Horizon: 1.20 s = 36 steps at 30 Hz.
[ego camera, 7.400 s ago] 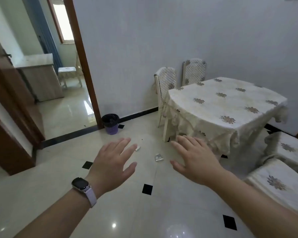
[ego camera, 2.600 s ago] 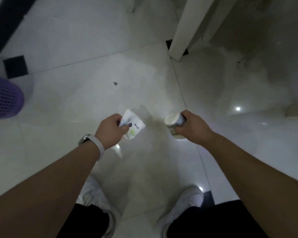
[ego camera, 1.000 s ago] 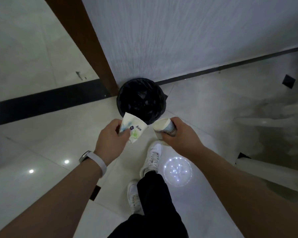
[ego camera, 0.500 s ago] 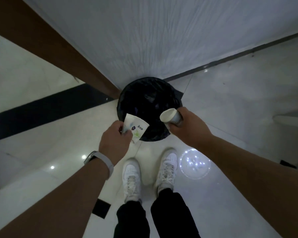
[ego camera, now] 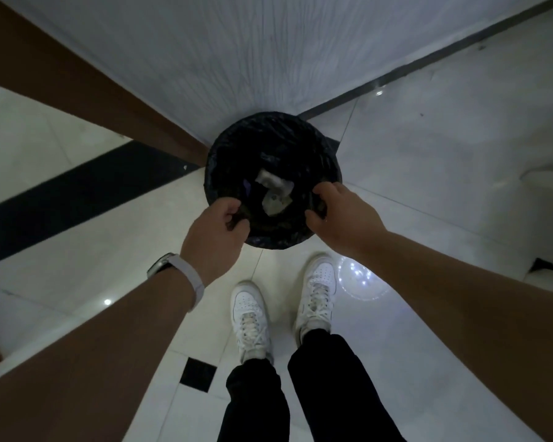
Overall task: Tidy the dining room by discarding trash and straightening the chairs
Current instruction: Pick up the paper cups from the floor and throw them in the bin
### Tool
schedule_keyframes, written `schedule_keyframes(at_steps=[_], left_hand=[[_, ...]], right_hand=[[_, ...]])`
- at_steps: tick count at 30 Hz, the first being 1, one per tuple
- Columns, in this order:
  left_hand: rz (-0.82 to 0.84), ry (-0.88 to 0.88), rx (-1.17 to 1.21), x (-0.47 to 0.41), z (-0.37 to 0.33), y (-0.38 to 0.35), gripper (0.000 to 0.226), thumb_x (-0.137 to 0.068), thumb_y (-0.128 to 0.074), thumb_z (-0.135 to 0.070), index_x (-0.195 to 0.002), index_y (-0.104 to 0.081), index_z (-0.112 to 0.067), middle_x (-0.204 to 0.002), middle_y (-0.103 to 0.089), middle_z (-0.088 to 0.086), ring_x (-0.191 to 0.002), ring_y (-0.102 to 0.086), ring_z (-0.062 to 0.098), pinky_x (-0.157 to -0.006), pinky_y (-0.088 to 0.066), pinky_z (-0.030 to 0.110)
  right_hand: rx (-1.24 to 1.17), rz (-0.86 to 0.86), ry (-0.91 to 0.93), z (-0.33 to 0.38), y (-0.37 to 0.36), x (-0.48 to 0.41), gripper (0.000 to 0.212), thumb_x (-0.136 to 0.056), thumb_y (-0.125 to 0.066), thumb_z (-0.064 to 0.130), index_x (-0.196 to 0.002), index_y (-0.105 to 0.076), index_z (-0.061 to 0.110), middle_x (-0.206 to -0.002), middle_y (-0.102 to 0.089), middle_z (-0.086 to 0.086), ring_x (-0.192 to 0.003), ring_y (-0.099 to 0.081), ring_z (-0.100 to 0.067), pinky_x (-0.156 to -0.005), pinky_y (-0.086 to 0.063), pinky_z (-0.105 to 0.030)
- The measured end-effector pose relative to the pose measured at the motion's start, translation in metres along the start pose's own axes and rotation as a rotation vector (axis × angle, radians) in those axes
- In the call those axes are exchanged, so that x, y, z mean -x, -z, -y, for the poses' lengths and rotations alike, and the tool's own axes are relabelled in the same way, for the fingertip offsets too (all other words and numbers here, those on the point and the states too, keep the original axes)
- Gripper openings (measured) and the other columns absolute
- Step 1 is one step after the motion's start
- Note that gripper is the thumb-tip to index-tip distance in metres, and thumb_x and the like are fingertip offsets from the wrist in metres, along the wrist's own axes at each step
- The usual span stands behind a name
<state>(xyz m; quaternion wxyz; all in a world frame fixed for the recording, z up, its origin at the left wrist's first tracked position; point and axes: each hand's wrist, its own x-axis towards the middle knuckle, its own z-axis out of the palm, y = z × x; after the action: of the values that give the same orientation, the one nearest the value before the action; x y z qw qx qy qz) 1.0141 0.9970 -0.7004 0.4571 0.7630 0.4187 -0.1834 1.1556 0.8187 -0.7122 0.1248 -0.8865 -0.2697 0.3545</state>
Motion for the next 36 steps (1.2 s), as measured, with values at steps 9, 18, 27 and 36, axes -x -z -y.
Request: schedule_keyframes(at_steps=[9,18,27,36], left_hand=[[-0.022,-0.266,-0.256,0.056,-0.049,0.066,0.045,-0.094,-0.058,-0.031,-0.136,-0.052,-0.016,-0.133,-0.054,0.001,-0.119,-0.049,0.017,-0.099,-0.039,0.029],[-0.099,-0.591,-0.57,0.14,-0.148,0.162,0.057,-0.088,-0.047,-0.047,-0.132,-0.057,-0.013,-0.131,-0.059,0.009,-0.119,-0.055,0.028,-0.096,-0.048,0.047],[-0.259,-0.824,-0.703,0.245,-0.241,0.247,0.052,-0.088,-0.046,-0.046,-0.128,-0.06,-0.017,-0.134,-0.057,0.009,-0.124,-0.052,0.031,-0.098,-0.043,0.045],[-0.346,-1.06,-0.662,0.32,-0.297,0.276,0.049,-0.091,-0.045,-0.045,-0.128,-0.062,-0.018,-0.132,-0.06,0.006,-0.121,-0.055,0.027,-0.1,-0.043,0.042]], right_hand=[[0.188,-0.077,0.148,0.03,0.098,0.05,0.044,-0.094,-0.048,0.046,-0.128,-0.053,0.018,-0.119,-0.058,-0.003,-0.101,-0.056,-0.026,-0.079,-0.05,-0.038],[0.255,-0.239,0.219,0.11,0.218,0.142,0.055,-0.088,-0.035,0.053,-0.116,-0.062,0.015,-0.11,-0.063,-0.005,-0.096,-0.06,-0.029,-0.076,-0.051,-0.04],[0.357,-0.362,0.192,0.187,0.323,0.256,0.053,-0.088,-0.039,0.051,-0.116,-0.063,0.012,-0.119,-0.064,-0.01,-0.107,-0.06,-0.032,-0.088,-0.05,-0.043],[0.43,-0.533,0.065,0.217,0.388,0.36,0.054,-0.09,-0.041,0.054,-0.127,-0.057,0.018,-0.132,-0.059,-0.007,-0.12,-0.055,-0.03,-0.098,-0.045,-0.042]])
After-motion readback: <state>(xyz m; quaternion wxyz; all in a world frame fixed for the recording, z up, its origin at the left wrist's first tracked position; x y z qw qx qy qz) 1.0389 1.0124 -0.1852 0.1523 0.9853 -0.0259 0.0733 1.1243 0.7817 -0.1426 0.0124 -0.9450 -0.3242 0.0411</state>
